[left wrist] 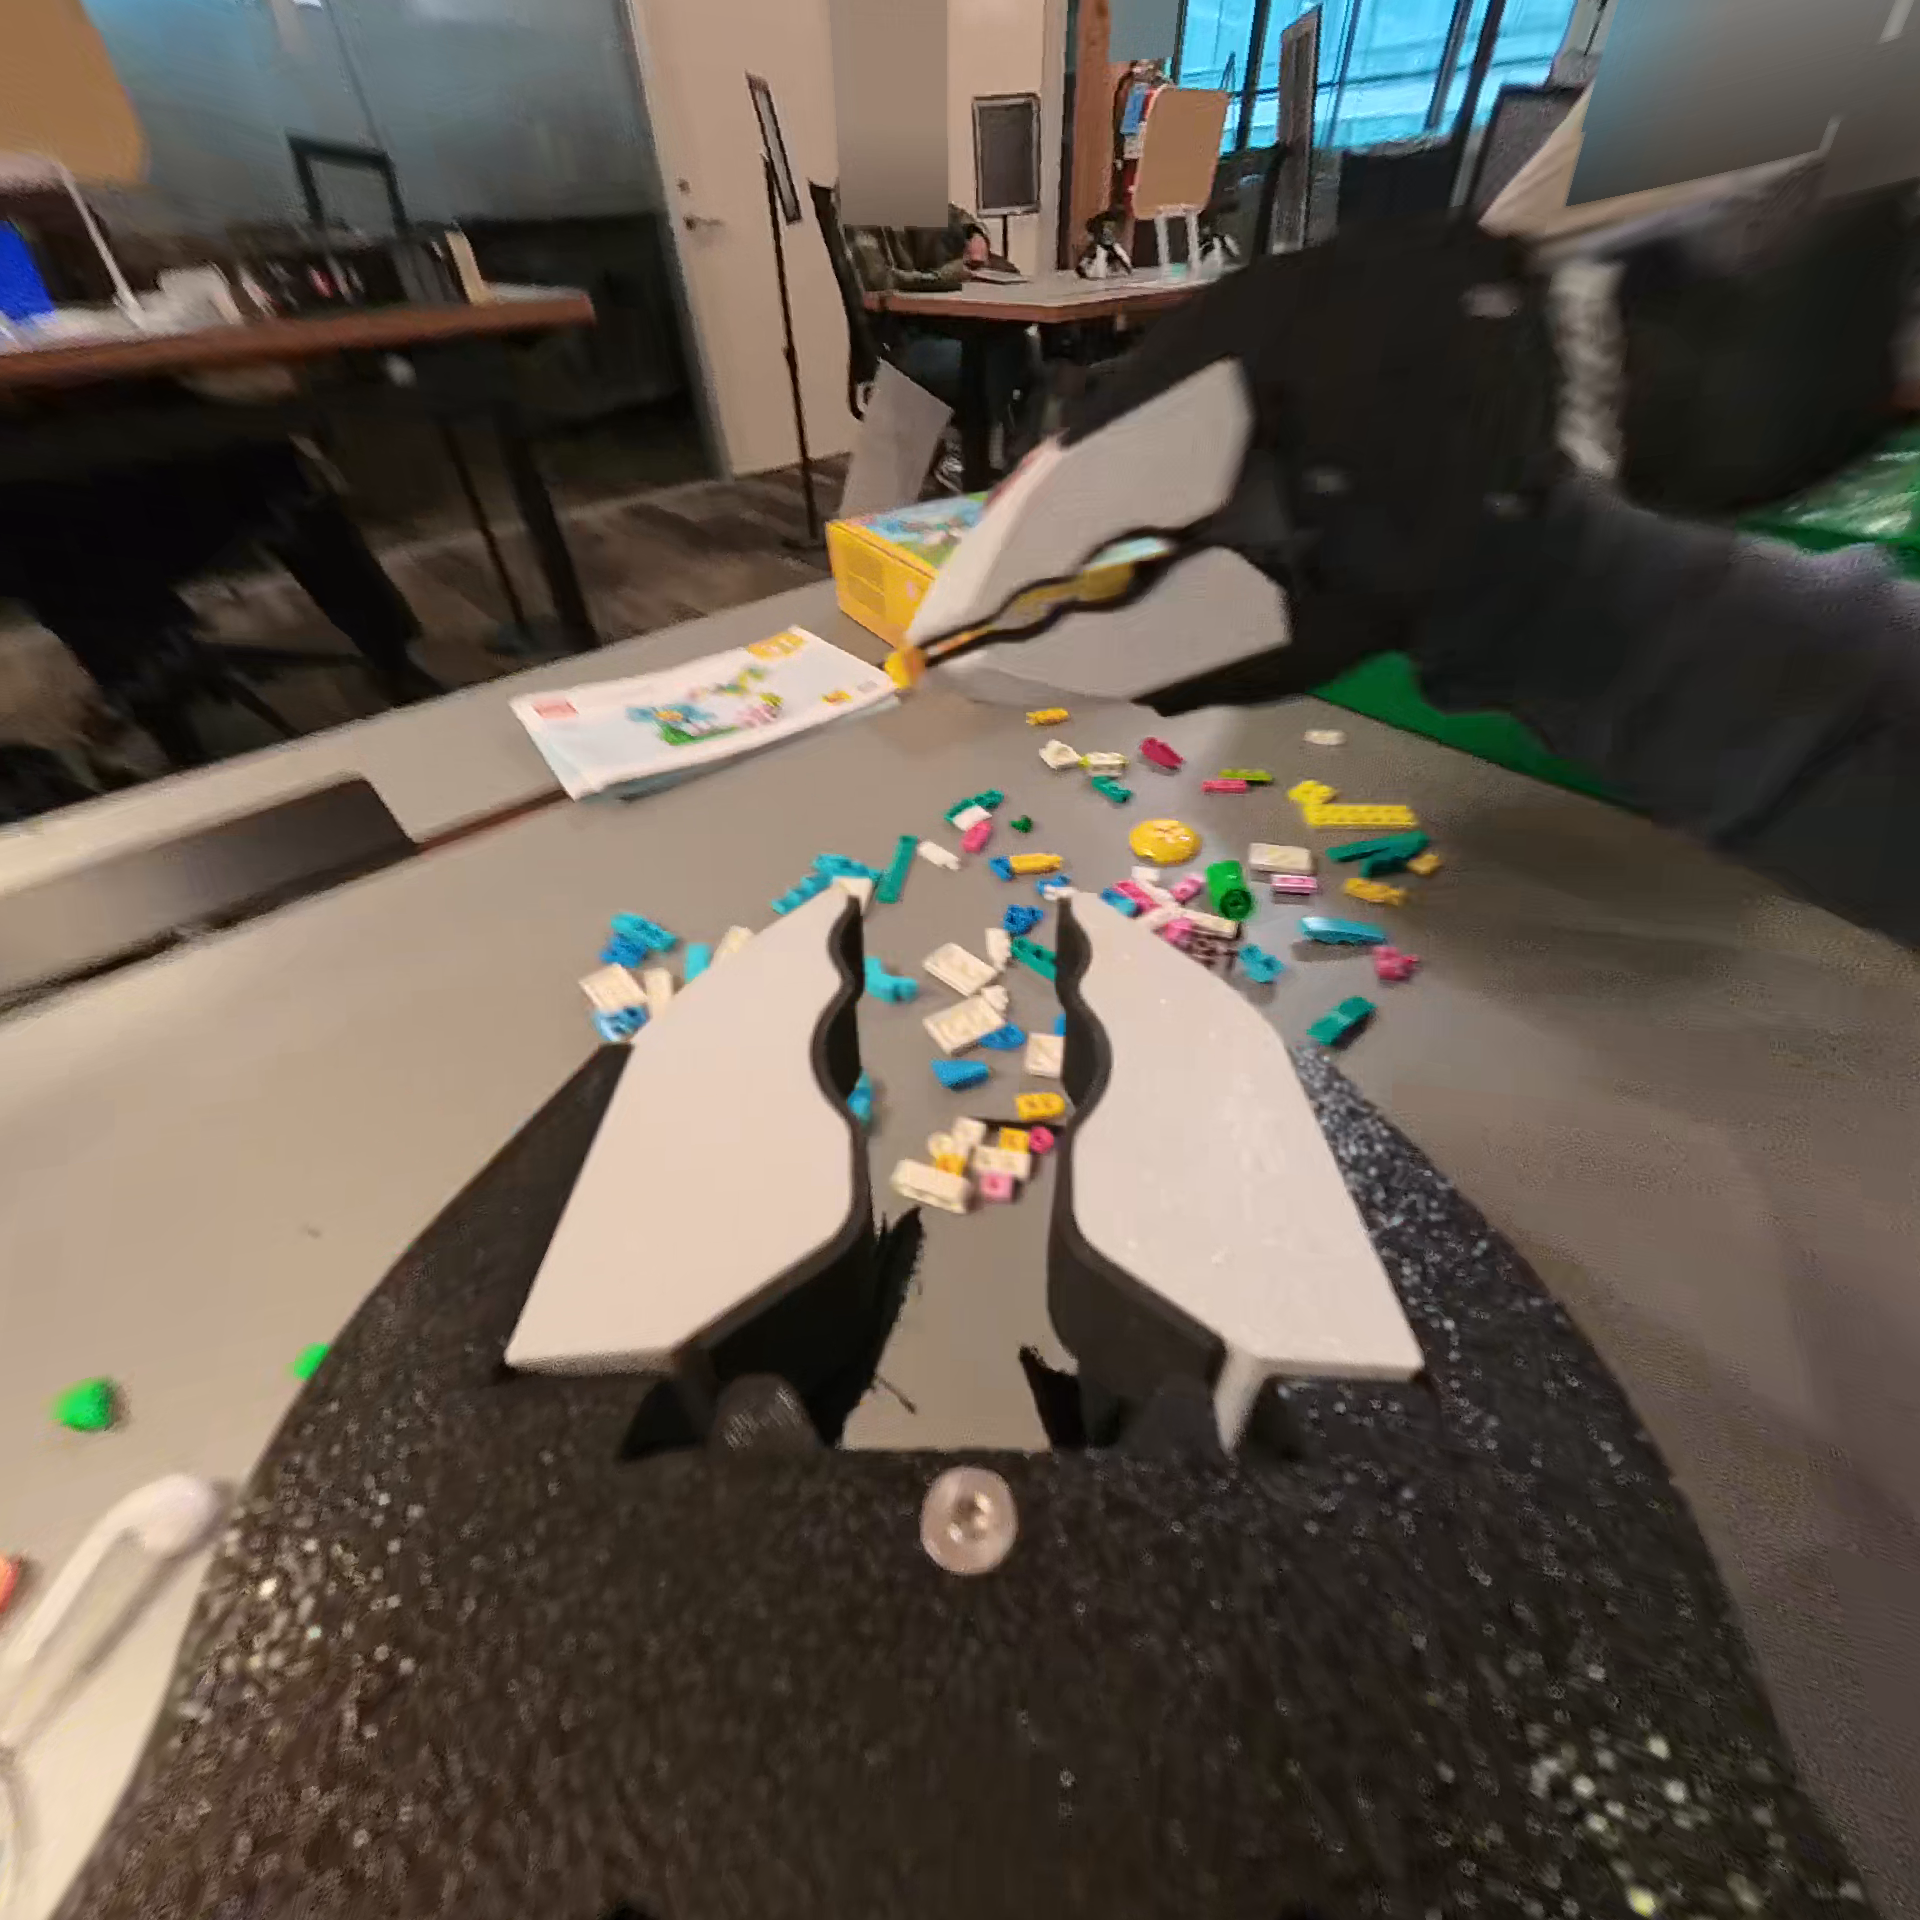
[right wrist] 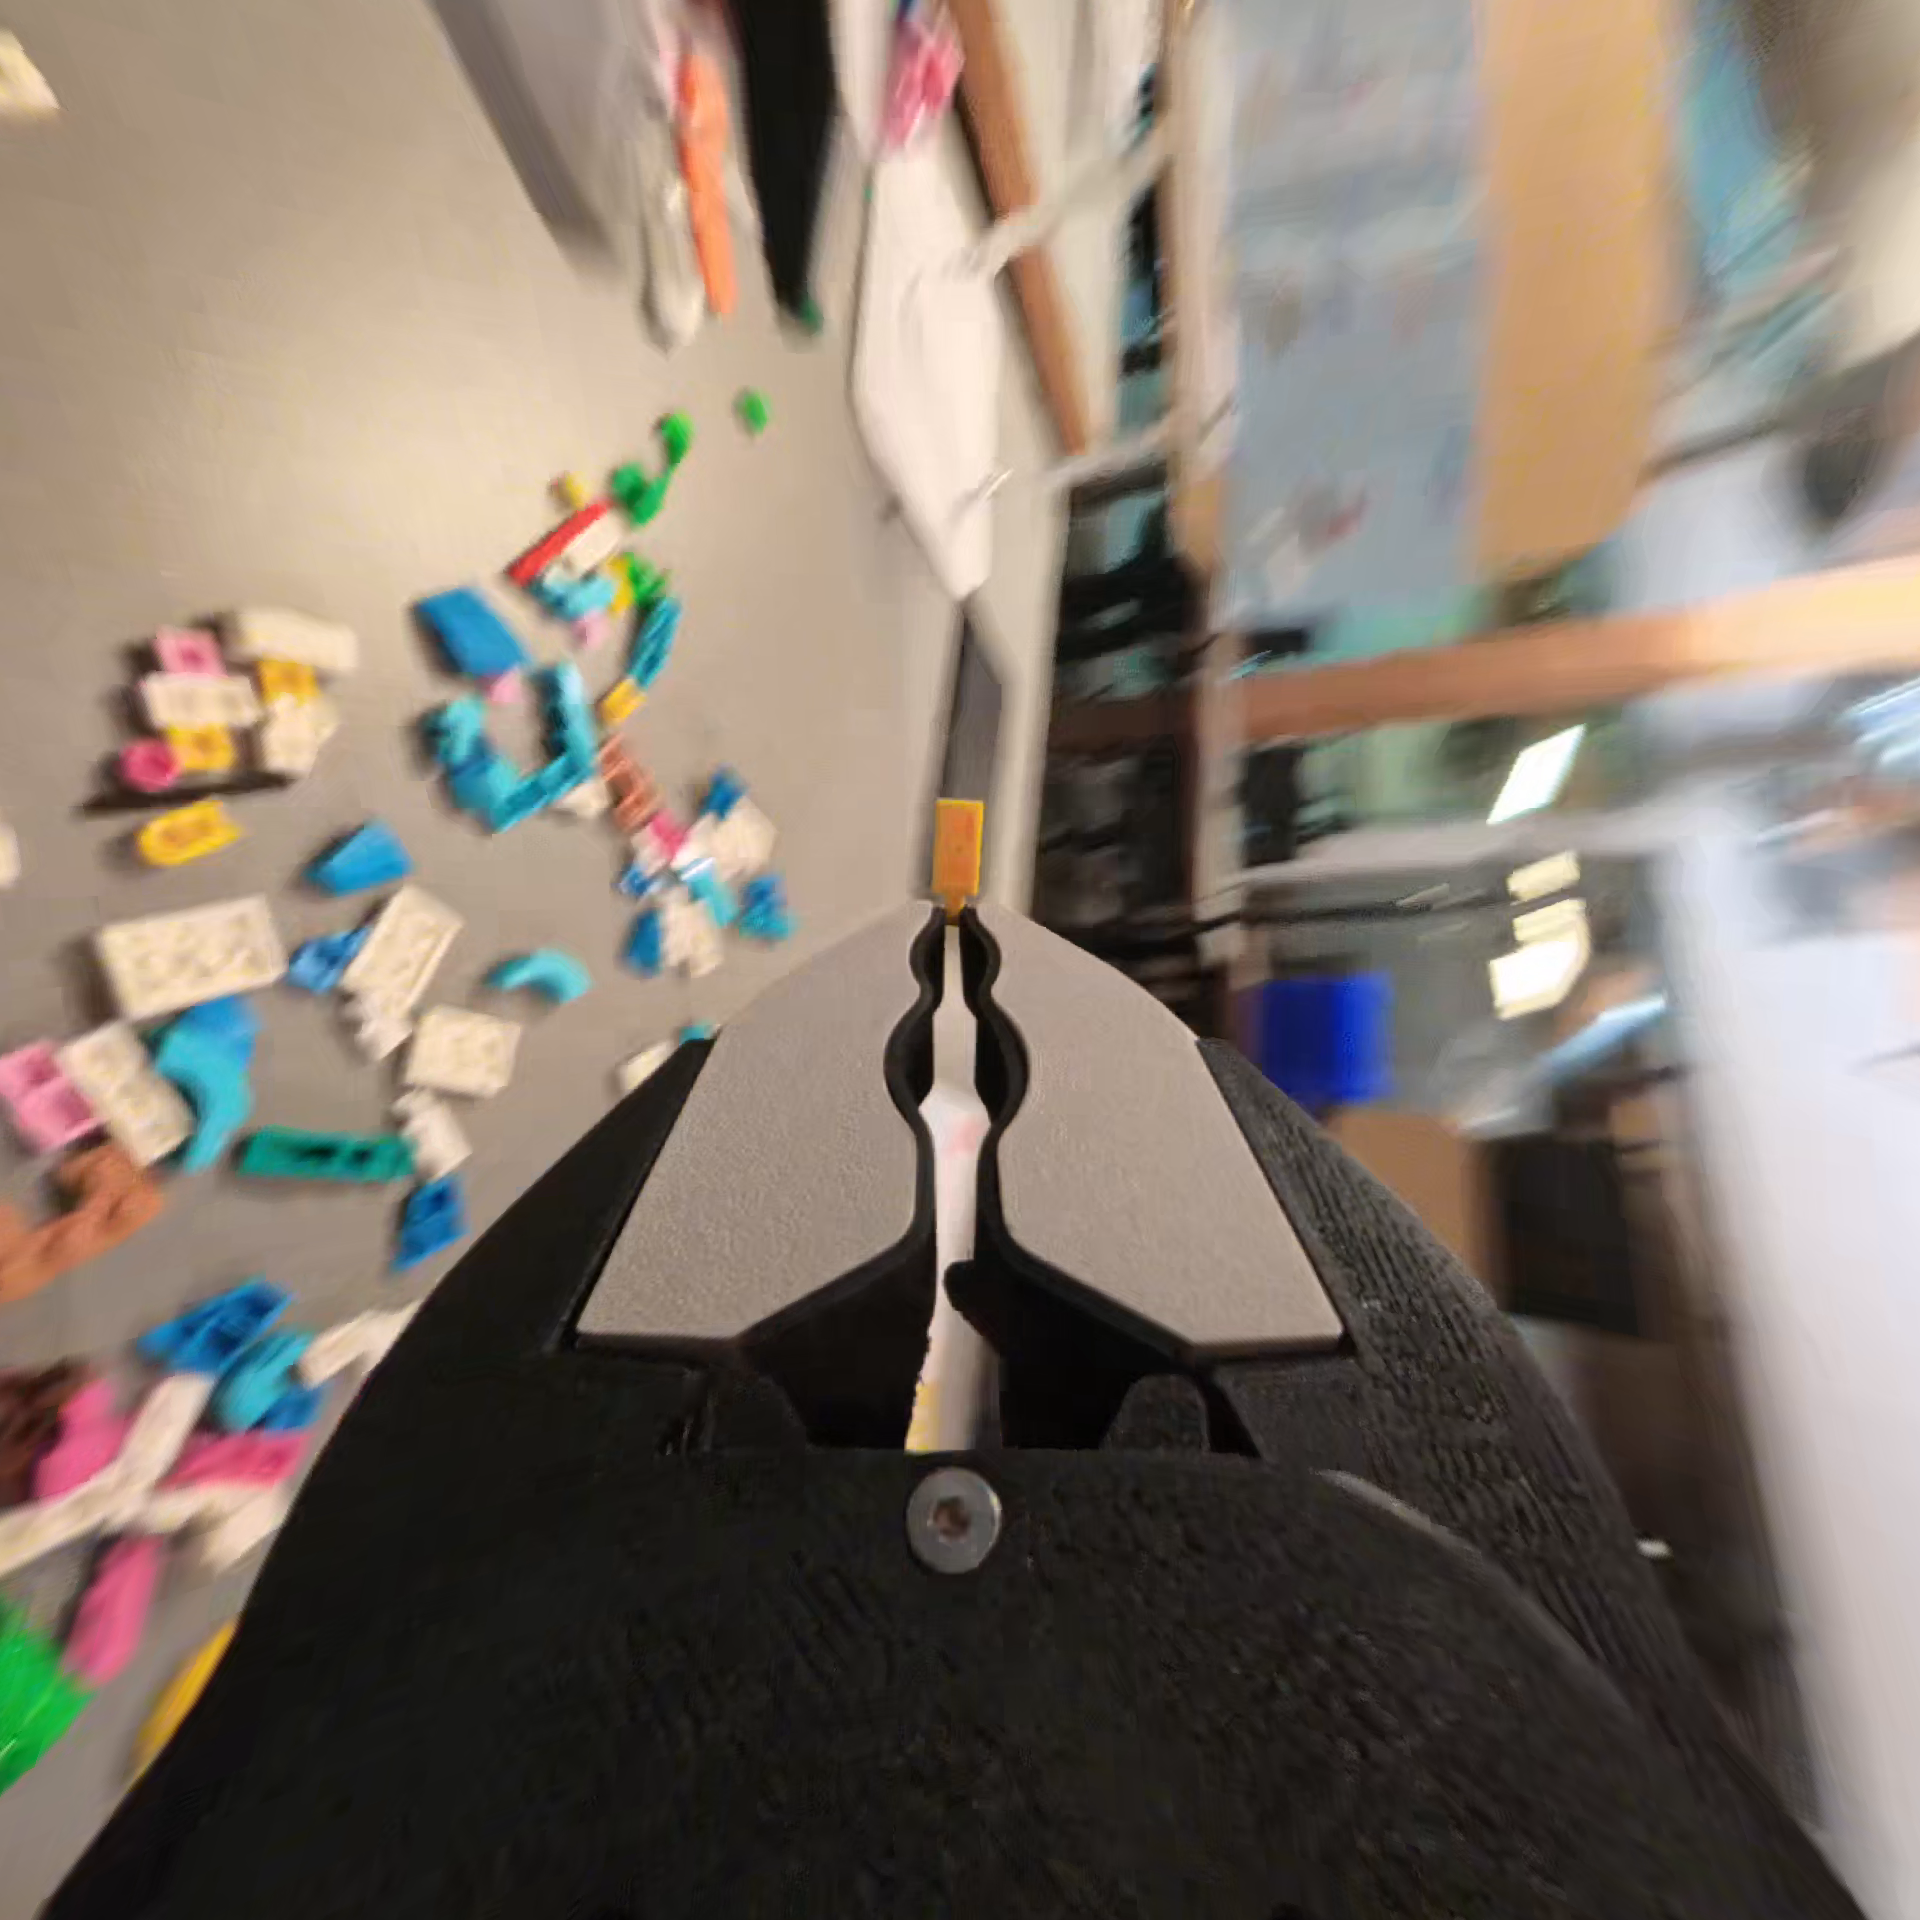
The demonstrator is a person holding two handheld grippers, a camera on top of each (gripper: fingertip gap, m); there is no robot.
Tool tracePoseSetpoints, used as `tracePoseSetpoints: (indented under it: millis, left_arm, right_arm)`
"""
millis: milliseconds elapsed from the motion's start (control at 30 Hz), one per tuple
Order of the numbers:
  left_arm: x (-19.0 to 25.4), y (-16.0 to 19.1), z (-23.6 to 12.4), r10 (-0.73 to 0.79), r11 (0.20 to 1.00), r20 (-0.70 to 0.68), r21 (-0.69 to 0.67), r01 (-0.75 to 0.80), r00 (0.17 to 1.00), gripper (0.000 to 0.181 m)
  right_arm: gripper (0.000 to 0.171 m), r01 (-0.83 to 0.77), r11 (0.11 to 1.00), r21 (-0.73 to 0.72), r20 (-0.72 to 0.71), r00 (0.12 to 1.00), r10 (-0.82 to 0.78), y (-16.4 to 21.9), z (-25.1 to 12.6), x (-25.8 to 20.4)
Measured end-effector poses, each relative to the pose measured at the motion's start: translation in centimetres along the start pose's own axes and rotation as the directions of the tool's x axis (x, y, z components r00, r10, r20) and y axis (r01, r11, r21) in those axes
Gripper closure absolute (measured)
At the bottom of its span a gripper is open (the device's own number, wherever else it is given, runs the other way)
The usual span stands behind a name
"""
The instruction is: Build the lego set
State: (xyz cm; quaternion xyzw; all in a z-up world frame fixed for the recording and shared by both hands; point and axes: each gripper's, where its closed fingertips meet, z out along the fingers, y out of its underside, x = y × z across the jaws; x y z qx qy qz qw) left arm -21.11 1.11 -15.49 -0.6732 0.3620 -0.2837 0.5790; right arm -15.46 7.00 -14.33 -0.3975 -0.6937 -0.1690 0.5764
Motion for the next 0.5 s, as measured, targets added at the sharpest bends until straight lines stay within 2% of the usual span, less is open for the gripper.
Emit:
tracePoseSetpoints:
  millis: [33,133,233,333,367,433,500]
  left_arm:
    - [0.0,-0.5,0.2,0.055,0.998,0.013,0.007,-0.055,0.998,0.144]
    - [0.6,-1.6,0.5,0.205,0.978,0.026,0.027,-0.206,0.978,0.145]
    - [1.4,-2.2,0.8,0.299,0.954,0.034,0.026,-0.300,0.954,0.148]
    - [1.7,-2.4,0.8,0.345,0.938,0.048,0.019,-0.346,0.937,0.165]
    - [1.8,-2.2,0.8,0.359,0.933,0.043,0.012,-0.360,0.932,0.173]
    - [2.0,-2.4,0.5,0.384,0.922,0.044,0.026,-0.386,0.922,0.177]
    - [1.9,-2.8,0.0,0.482,0.873,0.088,0.041,-0.487,0.872,0.177]
  right_arm:
    - [0.171,0.105,0.994,0.025,-0.077,0.992,-0.103,-2.1,-0.6,0.3]
    - [0.170,0.360,0.933,0.018,-0.245,0.906,-0.345,-6.2,-2.0,0.6]
    - [0.170,0.486,0.874,-0.007,-0.283,0.838,-0.468,-7.5,-2.4,-0.1]
    - [0.170,0.578,0.815,-0.034,-0.306,0.771,-0.559,-8.2,-2.7,-0.6]
    - [0.170,0.589,0.807,-0.042,-0.308,0.761,-0.571,-8.4,-2.7,-0.6]
    - [0.170,0.590,0.807,-0.036,-0.327,0.756,-0.567,-8.7,-2.9,-0.4]
    - [0.168,0.444,0.895,0.049,-0.299,0.861,-0.411,-8.6,-3.2,-0.2]
